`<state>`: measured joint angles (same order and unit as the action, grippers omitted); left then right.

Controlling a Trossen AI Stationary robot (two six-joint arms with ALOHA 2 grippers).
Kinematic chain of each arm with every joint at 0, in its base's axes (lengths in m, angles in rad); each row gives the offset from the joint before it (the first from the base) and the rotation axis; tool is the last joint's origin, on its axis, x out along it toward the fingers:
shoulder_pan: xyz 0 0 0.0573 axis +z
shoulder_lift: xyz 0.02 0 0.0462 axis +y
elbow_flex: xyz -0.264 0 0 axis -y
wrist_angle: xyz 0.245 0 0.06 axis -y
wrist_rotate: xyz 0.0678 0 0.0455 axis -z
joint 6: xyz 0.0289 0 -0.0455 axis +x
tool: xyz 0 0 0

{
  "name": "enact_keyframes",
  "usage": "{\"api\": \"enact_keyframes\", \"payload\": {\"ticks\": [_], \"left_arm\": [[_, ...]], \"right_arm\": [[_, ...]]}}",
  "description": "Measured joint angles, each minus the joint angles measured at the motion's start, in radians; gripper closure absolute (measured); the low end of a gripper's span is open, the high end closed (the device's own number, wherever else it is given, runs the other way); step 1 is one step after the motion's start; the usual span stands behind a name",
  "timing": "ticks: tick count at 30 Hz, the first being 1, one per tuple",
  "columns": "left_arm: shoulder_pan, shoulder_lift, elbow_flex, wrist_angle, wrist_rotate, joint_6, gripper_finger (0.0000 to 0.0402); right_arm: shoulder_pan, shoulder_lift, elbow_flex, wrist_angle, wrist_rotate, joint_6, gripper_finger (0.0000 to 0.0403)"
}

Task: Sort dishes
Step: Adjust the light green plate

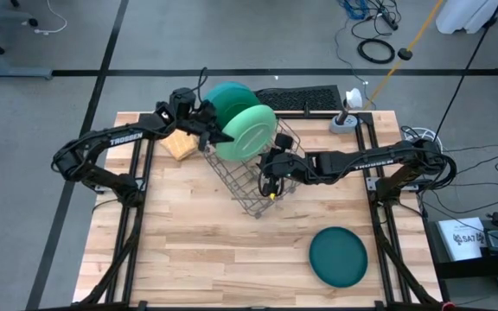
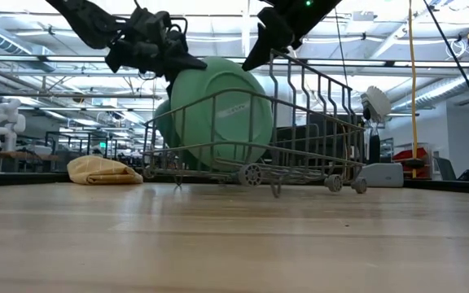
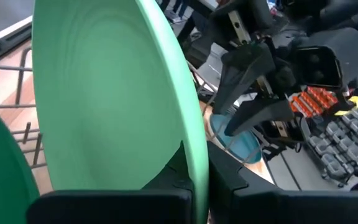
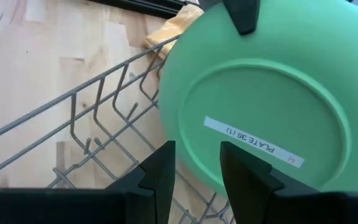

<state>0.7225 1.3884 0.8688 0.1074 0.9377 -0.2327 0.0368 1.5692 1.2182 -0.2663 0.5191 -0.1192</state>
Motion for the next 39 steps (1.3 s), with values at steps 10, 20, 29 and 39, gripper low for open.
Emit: {"api": "enact_keyframes", "payload": {"ticks": [10,20,29,39], "left_arm": [[0.003,0.003,-0.002,0.012,-0.029,-0.025,0.0316],[0.004,-0.035,-0.004,0.026,-0.038,-0.025,0.0308],[0.004,-0.041,-0.004,0.041,-0.048,-0.049,0.0306],[0.003,-0.042,-0.004,0.043,-0.047,-0.051,0.0259]], "right_arm": [[0.006,-0.001,0.0,-0.002,0.006,0.003,0.0284],[0.006,-0.002,0.0,-0.002,0.006,0.003,0.0284],[0.006,-0.002,0.0,-0.001,0.007,0.003,0.0284],[0.006,-0.002,0.0,-0.001,0.007,0.003,0.0284]]}}
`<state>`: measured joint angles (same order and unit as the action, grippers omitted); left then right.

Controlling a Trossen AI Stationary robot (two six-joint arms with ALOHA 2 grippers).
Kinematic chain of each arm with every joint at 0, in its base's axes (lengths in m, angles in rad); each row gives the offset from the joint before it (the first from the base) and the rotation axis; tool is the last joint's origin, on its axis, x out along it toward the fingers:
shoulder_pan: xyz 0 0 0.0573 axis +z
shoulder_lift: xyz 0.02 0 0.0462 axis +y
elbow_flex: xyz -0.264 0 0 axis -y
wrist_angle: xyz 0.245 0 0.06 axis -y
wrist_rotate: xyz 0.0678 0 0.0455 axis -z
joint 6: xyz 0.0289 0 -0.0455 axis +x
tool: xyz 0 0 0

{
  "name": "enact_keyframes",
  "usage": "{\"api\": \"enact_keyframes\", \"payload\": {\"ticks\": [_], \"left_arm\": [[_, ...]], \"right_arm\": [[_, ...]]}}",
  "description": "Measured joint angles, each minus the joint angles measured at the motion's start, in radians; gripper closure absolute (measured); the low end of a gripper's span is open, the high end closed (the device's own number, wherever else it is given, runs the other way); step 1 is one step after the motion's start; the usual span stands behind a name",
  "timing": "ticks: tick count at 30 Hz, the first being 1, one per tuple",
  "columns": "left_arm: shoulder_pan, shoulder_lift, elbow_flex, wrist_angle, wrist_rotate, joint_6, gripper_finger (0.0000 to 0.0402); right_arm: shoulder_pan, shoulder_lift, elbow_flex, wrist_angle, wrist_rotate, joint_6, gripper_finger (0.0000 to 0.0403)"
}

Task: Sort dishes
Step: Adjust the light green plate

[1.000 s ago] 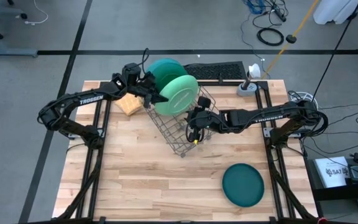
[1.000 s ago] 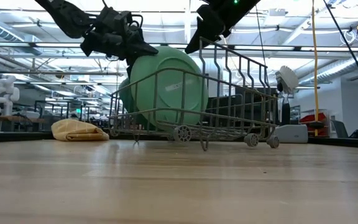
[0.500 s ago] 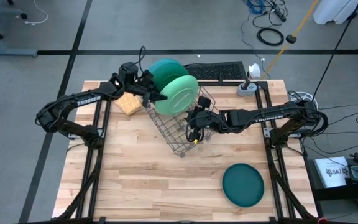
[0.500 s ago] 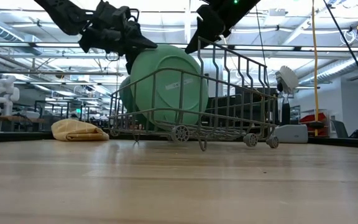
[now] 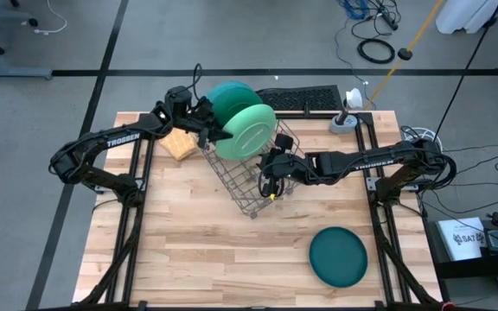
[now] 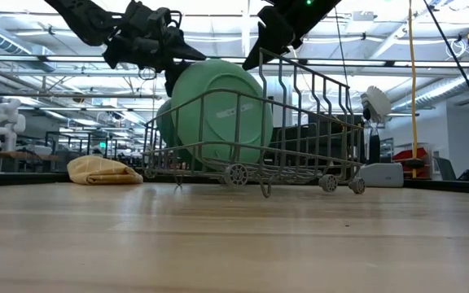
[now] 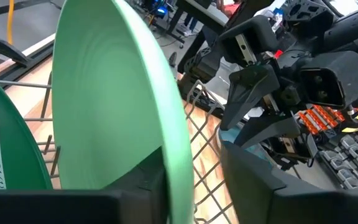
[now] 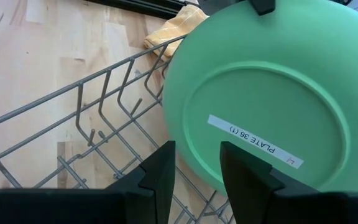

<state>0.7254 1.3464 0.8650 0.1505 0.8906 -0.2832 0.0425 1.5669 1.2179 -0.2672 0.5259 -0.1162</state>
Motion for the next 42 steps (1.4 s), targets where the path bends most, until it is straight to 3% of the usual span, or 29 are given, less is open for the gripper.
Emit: {"api": "enact_keyframes", "payload": {"ticks": [6,11,27,32,42], "left_arm": [[0.0,0.0,0.0,0.0,0.0,0.0,0.0188],[0.0,-0.001,0.0,0.005,0.001,0.0,0.016],[-0.001,-0.07,0.001,0.022,-0.003,0.002,0.0156],[0.005,-0.07,0.002,-0.015,-0.095,0.009,0.0156],[0.007,-0.092,0.002,-0.005,-0.145,0.009,0.0156]], "right_arm": [[0.0,0.0,-0.001,0.0,0.0,0.0,0.0284],[0.0,0.0,-0.001,0.0,0.0,0.0,0.0284],[0.0,0.0,-0.001,0.0,0.0,0.0,0.0284],[0.0,0.0,-0.001,0.0,0.0,0.006,0.0284],[0.0,0.0,-0.001,0.0,0.0,0.011,0.0284]]}}
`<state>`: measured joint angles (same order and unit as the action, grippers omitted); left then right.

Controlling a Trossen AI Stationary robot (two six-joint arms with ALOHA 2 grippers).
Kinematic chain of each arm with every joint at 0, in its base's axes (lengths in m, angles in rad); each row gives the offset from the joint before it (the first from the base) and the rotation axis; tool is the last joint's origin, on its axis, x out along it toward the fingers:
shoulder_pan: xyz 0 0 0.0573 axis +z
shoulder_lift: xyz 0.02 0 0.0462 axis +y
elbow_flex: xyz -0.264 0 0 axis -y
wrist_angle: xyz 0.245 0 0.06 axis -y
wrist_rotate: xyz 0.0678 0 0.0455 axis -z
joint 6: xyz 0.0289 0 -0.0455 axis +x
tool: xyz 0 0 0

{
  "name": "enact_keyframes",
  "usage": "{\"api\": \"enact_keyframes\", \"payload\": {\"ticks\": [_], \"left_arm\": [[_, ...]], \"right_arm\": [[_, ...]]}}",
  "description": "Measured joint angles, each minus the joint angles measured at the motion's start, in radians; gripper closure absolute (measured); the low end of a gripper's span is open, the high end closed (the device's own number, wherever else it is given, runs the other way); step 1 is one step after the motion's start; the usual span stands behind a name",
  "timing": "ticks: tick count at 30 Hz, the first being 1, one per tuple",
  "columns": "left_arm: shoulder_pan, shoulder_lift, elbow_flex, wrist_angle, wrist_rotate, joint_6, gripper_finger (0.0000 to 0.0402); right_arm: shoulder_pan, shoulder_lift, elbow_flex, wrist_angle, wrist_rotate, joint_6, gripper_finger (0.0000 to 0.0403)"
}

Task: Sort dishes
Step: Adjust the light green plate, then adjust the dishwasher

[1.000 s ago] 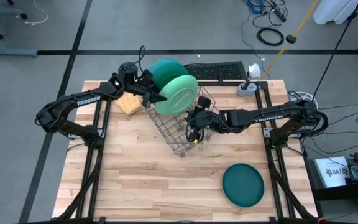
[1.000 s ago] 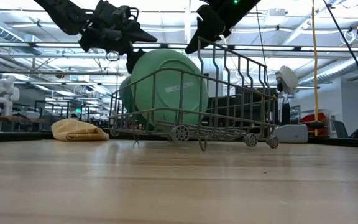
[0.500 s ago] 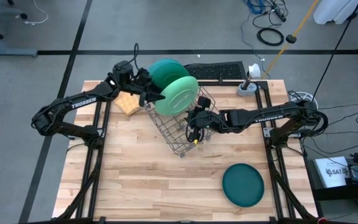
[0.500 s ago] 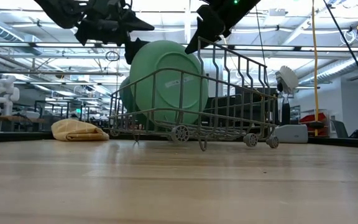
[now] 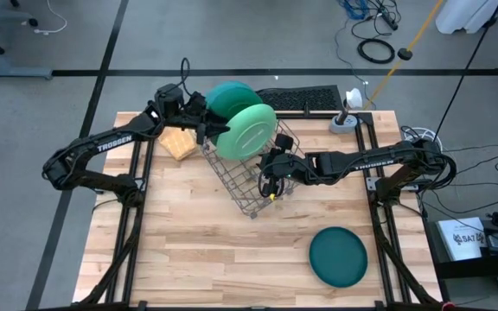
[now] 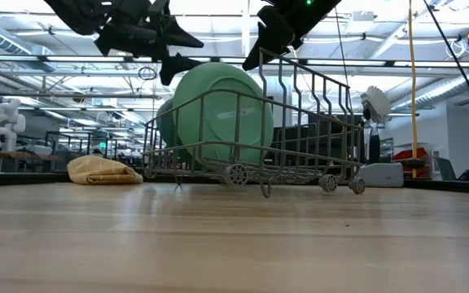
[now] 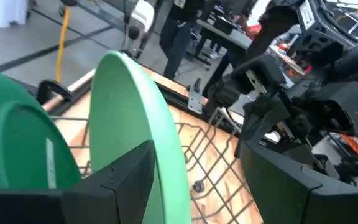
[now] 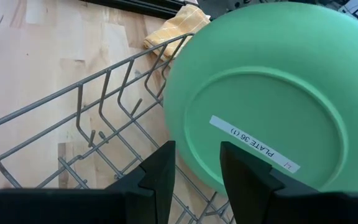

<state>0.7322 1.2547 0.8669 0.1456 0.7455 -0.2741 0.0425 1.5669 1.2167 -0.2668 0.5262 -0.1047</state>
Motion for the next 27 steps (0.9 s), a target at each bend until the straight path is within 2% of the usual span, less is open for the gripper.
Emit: {"api": "enact_keyframes", "payload": {"ticks": [4,17,23,27], "left_arm": [[0.001,-0.028,0.0,0.002,-0.04,0.0,0.0156],[0.001,-0.156,0.0,-0.015,-0.051,0.0,0.0156],[-0.033,-0.228,0.0,-0.214,-0.047,0.162,0.0157],[-0.1,-0.239,0.0,-0.355,-0.111,0.258,0.0157]], "right_arm": [[0.0,0.0,0.0,0.0,0.0,0.0,0.0284],[0.0,0.0,0.0,0.002,-0.004,0.005,0.0284],[0.021,-0.001,0.0,0.05,-0.056,-0.027,0.0284],[0.037,-0.009,0.001,0.122,-0.088,-0.059,0.0284]]}}
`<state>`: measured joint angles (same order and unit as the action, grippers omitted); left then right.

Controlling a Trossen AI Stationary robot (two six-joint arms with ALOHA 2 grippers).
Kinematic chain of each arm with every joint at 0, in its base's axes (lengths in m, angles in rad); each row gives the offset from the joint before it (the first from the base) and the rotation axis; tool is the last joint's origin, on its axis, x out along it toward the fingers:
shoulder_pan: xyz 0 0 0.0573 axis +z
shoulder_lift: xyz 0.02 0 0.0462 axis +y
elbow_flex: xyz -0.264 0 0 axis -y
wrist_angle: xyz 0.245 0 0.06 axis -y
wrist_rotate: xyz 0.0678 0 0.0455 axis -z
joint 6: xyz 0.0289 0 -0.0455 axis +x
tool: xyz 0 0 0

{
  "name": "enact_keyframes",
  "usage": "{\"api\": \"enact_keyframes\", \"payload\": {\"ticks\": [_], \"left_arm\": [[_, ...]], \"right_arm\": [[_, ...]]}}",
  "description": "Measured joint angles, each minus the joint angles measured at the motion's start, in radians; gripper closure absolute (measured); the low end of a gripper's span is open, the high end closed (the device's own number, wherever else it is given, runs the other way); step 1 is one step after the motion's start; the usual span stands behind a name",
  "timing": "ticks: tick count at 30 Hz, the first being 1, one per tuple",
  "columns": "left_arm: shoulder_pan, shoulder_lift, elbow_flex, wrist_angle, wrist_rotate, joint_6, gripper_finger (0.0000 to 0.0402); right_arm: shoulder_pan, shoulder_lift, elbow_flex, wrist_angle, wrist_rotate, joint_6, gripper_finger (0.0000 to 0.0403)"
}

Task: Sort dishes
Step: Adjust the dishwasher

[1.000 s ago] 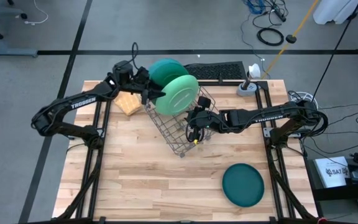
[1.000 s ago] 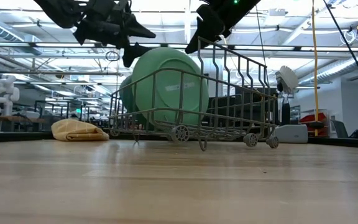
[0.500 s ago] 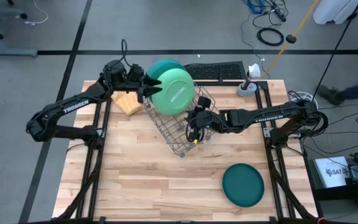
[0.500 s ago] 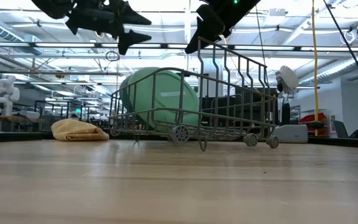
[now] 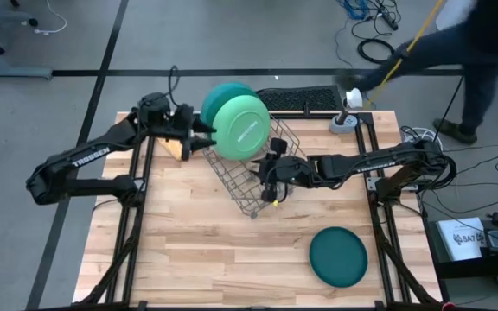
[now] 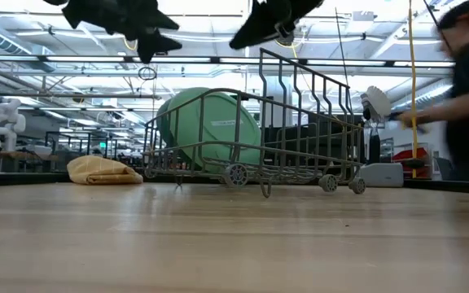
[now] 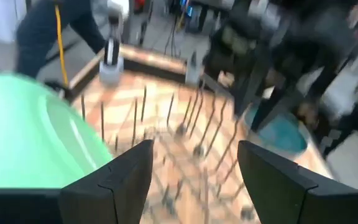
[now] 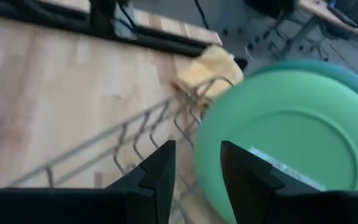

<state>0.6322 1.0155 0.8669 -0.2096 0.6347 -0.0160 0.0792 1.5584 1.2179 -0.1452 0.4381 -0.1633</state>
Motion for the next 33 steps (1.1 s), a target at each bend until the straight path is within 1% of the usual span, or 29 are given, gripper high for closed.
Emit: {"api": "enact_keyframes", "payload": {"ticks": [4,8,9,13,16,19,23,28,30,33], "left_arm": [[-0.107,0.013,0.0,-0.121,-0.12,0.118,0.0157],[-0.208,0.042,0.0,-0.238,-0.33,0.256,0.0157],[-0.23,0.05,0.0,-0.265,-0.369,0.292,0.0157],[-0.308,0.08,0.0,-0.326,-0.462,0.424,0.0157],[-0.358,0.101,0.0,-0.33,-0.542,0.522,0.0157],[-0.395,0.129,0.0,-0.332,-0.588,0.598,0.0157],[-0.417,0.179,0.0,-0.377,-0.614,0.636,0.0157],[-0.419,0.262,0.0,-0.399,-0.742,0.627,0.0159],[-0.419,0.288,0.002,-0.389,-0.778,0.623,0.0165],[-0.419,0.311,0.002,-0.377,-0.79,0.586,0.018]], "right_arm": [[0.014,-0.002,0.0,0.064,-0.041,-0.026,0.0284],[0.031,-0.002,0.017,0.062,-0.071,-0.036,0.0284],[0.037,-0.002,0.021,0.062,-0.077,-0.036,0.0284],[0.058,-0.002,0.036,0.058,-0.077,-0.038,0.0284],[0.067,-0.002,0.043,0.059,-0.075,-0.039,0.0284],[0.076,-0.002,0.049,0.057,-0.075,-0.039,0.0284],[0.083,-0.002,0.051,0.056,-0.074,-0.039,0.0284],[0.087,-0.002,0.051,0.056,-0.074,-0.047,0.0284],[0.087,-0.002,0.051,0.058,-0.074,-0.047,0.0284],[0.087,-0.002,0.051,0.057,-0.074,-0.047,0.0284]]}}
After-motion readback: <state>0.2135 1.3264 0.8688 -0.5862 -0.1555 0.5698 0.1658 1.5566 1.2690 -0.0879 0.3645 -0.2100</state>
